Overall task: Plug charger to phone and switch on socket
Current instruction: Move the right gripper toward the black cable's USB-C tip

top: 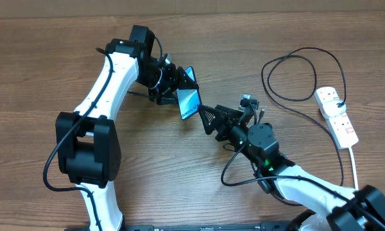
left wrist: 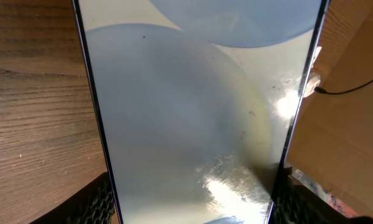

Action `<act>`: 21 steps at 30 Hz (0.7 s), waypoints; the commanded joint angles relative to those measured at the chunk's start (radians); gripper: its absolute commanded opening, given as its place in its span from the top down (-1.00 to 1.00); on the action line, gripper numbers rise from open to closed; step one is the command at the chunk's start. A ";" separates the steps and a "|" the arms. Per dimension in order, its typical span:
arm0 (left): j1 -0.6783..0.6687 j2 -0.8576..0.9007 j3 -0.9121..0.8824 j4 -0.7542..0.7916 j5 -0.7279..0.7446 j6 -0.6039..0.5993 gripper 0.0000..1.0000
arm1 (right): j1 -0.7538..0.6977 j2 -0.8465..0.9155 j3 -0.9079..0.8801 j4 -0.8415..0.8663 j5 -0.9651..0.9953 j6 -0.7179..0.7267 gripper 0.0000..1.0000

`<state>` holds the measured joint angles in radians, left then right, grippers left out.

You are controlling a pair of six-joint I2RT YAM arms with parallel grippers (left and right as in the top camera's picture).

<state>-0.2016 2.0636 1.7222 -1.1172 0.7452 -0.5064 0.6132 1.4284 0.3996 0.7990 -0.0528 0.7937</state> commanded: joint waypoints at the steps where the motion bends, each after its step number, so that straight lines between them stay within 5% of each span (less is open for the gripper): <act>1: -0.002 0.005 0.027 0.004 0.041 -0.016 0.18 | 0.038 0.057 0.013 0.045 0.072 0.018 -0.73; 21: -0.002 0.005 0.027 0.005 0.041 -0.033 0.19 | 0.086 0.156 0.109 0.086 0.151 0.018 -0.62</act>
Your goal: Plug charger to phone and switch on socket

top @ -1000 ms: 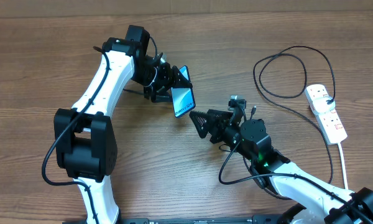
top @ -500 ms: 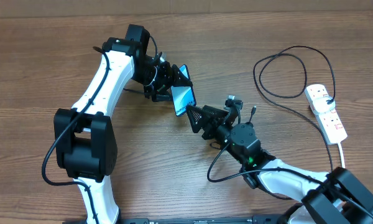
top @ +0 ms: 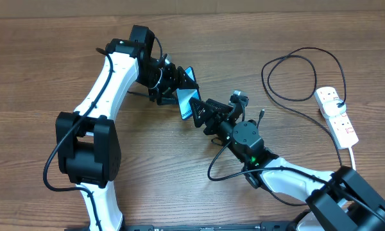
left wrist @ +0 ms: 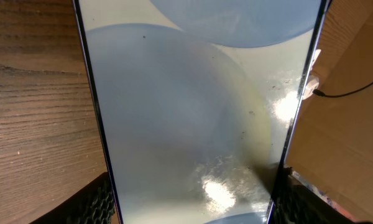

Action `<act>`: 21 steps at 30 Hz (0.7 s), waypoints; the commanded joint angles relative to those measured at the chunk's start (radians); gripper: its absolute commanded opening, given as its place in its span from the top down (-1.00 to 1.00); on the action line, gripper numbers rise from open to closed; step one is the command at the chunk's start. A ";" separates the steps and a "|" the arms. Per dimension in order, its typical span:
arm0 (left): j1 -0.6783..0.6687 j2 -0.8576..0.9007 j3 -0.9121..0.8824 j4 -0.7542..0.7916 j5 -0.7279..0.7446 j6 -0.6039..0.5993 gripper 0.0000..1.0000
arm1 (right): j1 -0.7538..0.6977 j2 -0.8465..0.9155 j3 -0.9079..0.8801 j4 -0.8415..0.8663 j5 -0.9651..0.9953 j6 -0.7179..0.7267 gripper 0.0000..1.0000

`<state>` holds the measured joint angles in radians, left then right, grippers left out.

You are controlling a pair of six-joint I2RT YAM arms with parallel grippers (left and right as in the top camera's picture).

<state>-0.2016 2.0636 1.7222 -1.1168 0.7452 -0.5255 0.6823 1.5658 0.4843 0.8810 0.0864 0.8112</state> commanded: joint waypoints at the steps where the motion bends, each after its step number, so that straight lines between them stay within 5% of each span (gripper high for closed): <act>1: -0.002 0.005 0.027 0.005 0.041 -0.014 0.20 | 0.019 0.019 0.025 0.003 0.016 0.000 -0.62; 21: -0.011 0.005 0.027 0.023 0.041 -0.031 0.19 | 0.029 0.119 0.106 -0.015 0.044 0.000 -0.58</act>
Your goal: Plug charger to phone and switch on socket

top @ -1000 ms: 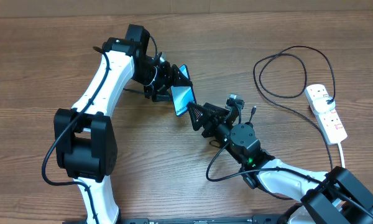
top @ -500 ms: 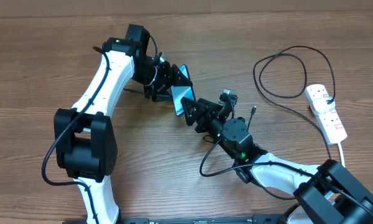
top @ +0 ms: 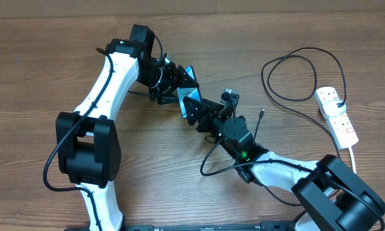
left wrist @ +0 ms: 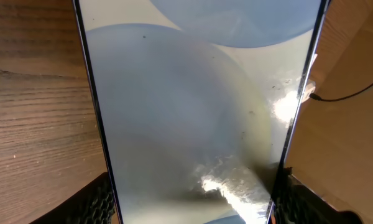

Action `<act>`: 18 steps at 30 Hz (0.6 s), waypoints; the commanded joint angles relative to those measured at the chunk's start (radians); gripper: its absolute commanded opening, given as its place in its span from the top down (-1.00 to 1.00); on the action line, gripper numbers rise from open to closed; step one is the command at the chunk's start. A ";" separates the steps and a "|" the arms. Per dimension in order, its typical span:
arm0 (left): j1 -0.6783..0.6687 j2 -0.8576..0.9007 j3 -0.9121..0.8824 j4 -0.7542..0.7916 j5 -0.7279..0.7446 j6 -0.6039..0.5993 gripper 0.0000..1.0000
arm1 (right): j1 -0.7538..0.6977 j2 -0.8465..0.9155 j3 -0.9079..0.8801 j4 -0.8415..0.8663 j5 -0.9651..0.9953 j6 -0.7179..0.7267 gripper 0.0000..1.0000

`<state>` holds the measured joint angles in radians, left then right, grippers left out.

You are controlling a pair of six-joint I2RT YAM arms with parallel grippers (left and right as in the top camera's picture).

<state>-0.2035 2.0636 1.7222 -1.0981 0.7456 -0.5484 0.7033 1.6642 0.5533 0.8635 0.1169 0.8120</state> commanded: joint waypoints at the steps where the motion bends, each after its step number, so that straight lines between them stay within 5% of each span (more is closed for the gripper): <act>1: -0.009 0.005 0.027 0.005 0.040 -0.010 0.19 | 0.010 0.035 0.048 0.002 0.013 0.000 -0.57; 18: -0.010 0.005 0.027 0.007 0.039 -0.010 0.19 | 0.010 0.121 0.117 0.004 0.018 0.000 -0.20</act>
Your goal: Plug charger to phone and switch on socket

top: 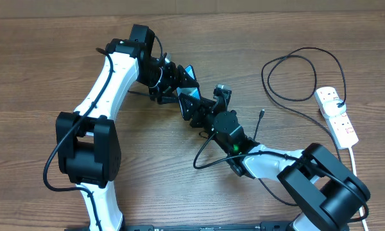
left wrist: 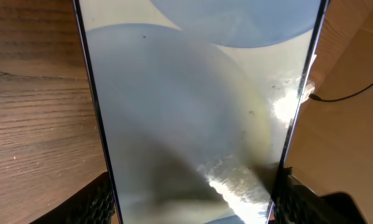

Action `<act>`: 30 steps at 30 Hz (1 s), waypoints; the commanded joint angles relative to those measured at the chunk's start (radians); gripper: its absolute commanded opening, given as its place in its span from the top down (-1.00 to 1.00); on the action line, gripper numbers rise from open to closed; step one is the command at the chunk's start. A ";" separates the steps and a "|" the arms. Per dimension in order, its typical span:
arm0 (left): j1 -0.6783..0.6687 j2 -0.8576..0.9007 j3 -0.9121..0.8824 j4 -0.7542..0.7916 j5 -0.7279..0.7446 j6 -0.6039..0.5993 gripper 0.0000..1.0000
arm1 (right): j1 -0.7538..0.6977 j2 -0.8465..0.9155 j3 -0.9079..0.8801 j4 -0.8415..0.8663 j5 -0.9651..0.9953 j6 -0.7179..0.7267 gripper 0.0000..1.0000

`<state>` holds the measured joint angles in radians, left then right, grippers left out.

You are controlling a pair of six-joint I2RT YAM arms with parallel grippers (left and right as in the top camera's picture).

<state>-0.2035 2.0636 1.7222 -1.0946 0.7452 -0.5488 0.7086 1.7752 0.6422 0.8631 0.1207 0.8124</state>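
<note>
The phone (top: 190,92) is held tilted above the table, and my left gripper (top: 173,85) is shut on it. In the left wrist view its screen (left wrist: 186,112) fills the frame between the two black fingers (left wrist: 99,202). My right gripper (top: 194,109) looks open, right at the phone's lower end; whether it touches the phone cannot be told. The black charger cable (top: 289,64) loops across the table, its free plug end (top: 262,113) lying loose to the right of the right arm. The white socket strip (top: 337,115) lies at the far right.
The right arm's forearm (top: 269,160) stretches across the table's middle from the lower right. The left arm's base (top: 86,151) stands at the left. A white cord (top: 355,167) runs from the strip toward the front edge.
My right gripper has moved a little further up and left, now against the phone's lower end. A dark shape has appeared at the lower right of the left wrist view. The phone has not moved.
My left gripper held the phone raised and still at every moment. My right gripper was first a short way to the phone's lower right, then closer at each moment, and is now at the phone. The cable's plug end stayed on the table.
</note>
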 commanded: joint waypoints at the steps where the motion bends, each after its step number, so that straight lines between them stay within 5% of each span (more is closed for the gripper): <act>1: -0.010 0.005 0.027 0.003 0.037 -0.009 0.20 | 0.005 0.010 0.034 0.006 0.014 0.000 -0.17; 30: -0.016 0.005 0.027 0.022 0.006 -0.009 0.19 | 0.017 0.010 0.045 -0.011 -0.029 0.060 0.27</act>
<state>-0.2100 2.0636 1.7222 -1.0763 0.7326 -0.5488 0.7208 1.7779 0.6678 0.8371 0.1047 0.8665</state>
